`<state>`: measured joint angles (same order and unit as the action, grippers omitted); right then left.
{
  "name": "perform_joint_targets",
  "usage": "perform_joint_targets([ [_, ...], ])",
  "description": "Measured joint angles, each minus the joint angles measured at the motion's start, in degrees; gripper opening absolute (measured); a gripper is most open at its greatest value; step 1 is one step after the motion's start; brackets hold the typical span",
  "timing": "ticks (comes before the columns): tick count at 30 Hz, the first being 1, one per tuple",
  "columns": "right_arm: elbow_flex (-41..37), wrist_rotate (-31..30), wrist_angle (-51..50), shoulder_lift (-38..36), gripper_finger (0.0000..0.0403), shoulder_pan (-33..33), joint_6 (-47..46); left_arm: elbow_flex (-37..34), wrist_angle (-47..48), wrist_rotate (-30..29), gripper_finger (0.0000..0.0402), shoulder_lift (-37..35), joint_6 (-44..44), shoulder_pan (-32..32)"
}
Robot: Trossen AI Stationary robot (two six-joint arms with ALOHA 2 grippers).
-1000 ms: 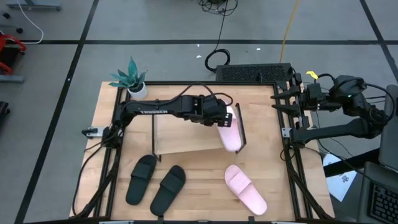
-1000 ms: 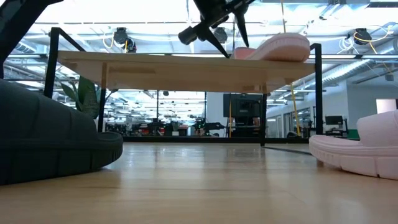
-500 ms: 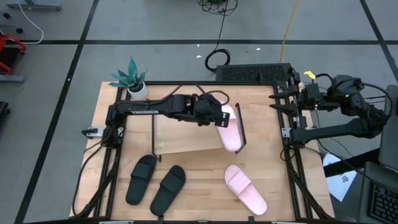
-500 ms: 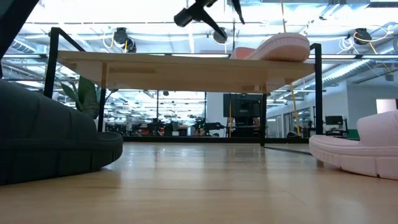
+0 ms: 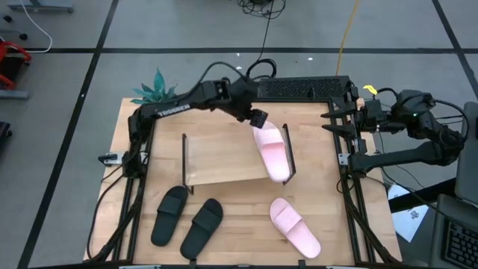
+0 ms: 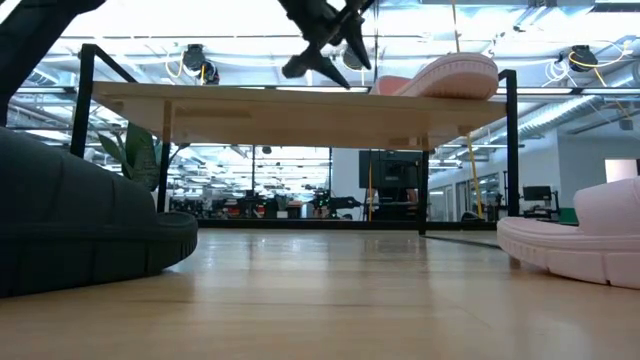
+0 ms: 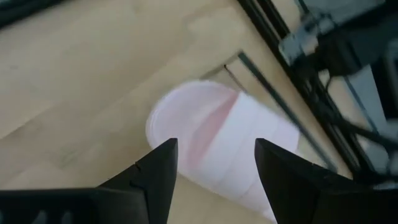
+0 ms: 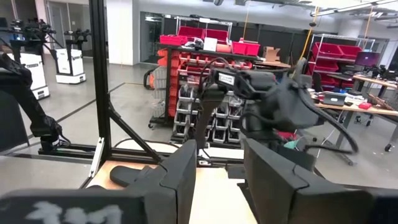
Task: Pick and place slides into the shelf
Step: Put the right pink slipper on the shelf
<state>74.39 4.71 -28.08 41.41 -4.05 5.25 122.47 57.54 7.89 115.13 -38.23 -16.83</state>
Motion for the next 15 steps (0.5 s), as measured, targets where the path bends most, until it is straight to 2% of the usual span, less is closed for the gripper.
perform_joint_targets([
  [3, 0.00, 0.00, 0.00, 0.02, 0.0125, 0.00, -0.01, -0.02, 0.33, 6.26, 0.0211, 1.20, 3.16, -1.49],
  [5, 0.00, 0.00, 0.00, 0.02, 0.0125, 0.00, 0.00, -0.02, 3.20, 8.40, 0.0211, 1.84, 3.32, -1.85],
  [9, 0.00, 0.00, -0.02, 0.02, 0.0125, 0.00, -0.02, -0.07, 7.16, 4.23, 0.0211, 2.45, 3.96, -1.04],
  [15, 0.00, -0.07, 0.00, 0.04, 0.0125, 0.00, -0.02, -0.06, 6.26, 2.46, 0.0211, 2.67, 3.65, -1.64],
])
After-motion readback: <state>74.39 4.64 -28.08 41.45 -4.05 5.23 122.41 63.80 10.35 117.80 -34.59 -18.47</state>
